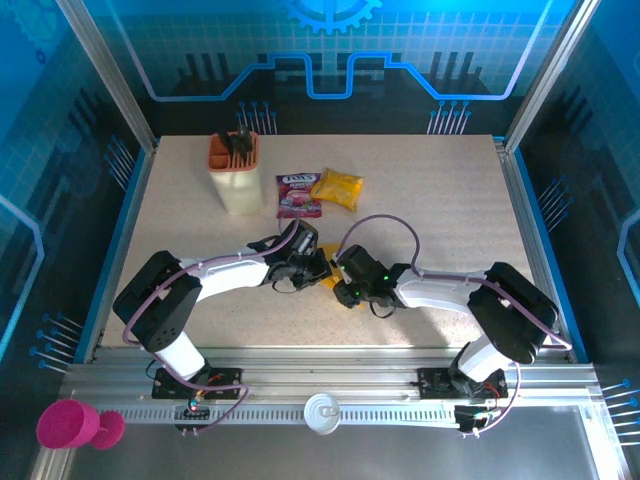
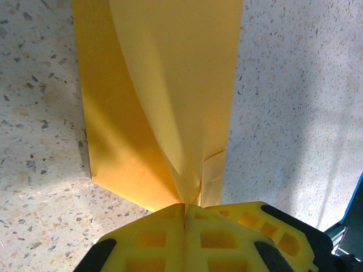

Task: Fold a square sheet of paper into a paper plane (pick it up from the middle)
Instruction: Fourth fold the wing at the center of the table.

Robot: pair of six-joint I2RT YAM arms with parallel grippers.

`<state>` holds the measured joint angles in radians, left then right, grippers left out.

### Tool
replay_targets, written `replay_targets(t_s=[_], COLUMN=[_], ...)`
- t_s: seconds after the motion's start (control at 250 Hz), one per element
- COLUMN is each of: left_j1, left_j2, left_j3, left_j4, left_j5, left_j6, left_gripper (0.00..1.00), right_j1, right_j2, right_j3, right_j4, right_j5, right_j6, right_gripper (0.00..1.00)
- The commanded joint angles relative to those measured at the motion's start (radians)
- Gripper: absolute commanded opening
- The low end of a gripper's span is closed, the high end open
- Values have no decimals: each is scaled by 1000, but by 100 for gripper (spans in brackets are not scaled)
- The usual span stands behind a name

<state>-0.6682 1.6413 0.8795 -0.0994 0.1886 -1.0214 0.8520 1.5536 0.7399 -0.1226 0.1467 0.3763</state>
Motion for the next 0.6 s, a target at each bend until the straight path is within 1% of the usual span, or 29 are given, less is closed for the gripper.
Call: replay_targets(t_s=[0.0,0.595], left_j1=[13,20], left_j2=[-10,-22], left_j3=[-2,-6], left_j4=[-5,-23], left_j5=[2,-3], left_j6=[-7,6], left_gripper=[0,0], right_j1=[12,12], right_j2=[-10,-55], right_j3=[-22,-92], right_j4=[-21,-17], right_j5=[28,71], right_j6=[11,26], right_gripper=[26,26])
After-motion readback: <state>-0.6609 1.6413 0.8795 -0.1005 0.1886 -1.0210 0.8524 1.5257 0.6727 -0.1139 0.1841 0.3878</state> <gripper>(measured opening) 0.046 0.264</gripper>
